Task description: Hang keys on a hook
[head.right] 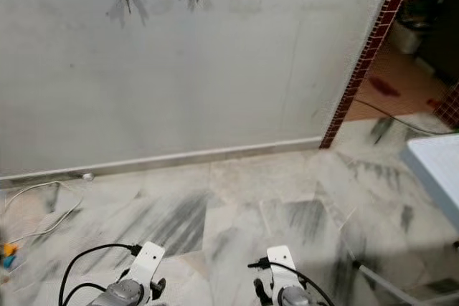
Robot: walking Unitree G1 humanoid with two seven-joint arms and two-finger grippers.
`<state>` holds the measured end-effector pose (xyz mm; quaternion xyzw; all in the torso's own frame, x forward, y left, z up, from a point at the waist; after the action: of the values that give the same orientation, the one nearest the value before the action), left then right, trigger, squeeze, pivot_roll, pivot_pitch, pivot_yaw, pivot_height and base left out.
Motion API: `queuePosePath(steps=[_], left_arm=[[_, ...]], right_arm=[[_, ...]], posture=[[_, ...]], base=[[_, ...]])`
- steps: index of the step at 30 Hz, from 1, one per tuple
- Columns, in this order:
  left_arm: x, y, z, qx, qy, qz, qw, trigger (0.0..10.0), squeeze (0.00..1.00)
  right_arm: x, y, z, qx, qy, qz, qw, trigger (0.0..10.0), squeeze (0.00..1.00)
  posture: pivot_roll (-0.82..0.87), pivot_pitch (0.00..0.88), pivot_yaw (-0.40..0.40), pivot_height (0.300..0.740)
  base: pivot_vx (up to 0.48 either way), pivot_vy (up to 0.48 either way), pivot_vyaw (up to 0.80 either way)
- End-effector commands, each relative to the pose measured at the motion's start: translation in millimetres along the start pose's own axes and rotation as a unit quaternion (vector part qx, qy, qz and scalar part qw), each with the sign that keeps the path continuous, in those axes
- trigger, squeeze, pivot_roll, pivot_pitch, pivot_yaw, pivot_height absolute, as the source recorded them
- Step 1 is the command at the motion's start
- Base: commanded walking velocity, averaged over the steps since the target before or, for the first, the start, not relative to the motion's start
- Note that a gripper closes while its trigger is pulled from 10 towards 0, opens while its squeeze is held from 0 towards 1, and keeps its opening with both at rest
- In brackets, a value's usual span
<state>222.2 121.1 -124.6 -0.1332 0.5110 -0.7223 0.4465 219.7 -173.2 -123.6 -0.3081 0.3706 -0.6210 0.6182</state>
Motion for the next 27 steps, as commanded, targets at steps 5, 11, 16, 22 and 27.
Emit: queuePosePath(steps=[5,11,16,22,27], left_arm=[[-7.5,-0.1,-1.7,-0.005,0.011,0.009,1.000,10.0,0.00],[-8.7,0.0,-0.6,-0.003,0.014,0.008,1.000,10.0,0.00],[-7.8,-0.1,-0.5,0.001,0.006,-0.001,1.000,10.0,0.00],[-7.9,-0.3,-5.1,-0.008,0.018,-0.002,1.000,10.0,0.00],[-7.8,-0.3,-5.7,-0.011,0.023,-0.004,1.000,10.0,0.00]], right_arm=[[-3.3,0.5,1.2,0.002,-0.003,0.002,1.000,10.0,0.00],[-4.2,0.6,1.0,0.002,-0.003,0.002,1.000,10.0,0.00],[-3.4,0.4,0.1,0.002,-0.002,0.000,1.000,10.0,0.00],[-0.8,0.2,-2.7,-0.005,-0.005,-0.006,1.000,10.0,0.00],[-0.3,0.1,-2.4,-0.004,-0.009,-0.006,1.000,10.0,0.00]], posture=[[-0.03,0.048,-0.004,0.740],[-0.03,0.052,-0.001,0.740],[-0.04,0.055,0.002,0.740],[-0.05,0.056,0.001,0.740],[-0.05,0.056,0.003,0.740]], base=[[-0.318,0.000,0.00],[0.000,0.000,0.00],[0.000,0.000,0.00],[0.000,0.000,-0.50],[0.000,0.000,-0.73]])
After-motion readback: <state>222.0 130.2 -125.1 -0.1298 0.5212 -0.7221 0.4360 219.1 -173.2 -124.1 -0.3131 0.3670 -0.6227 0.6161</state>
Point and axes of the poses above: a point about 5 cm out from each wrist's last joint towards the gripper, its own y axis pointing out of the wrist towards the gripper, its own z axis along the axis of the wrist's last joint, x = y × z, the point moved 5 cm from there along y, pointing out of the wrist towards the gripper, and after that the axes turned 15 degrees about y, right-handed, at the moved point
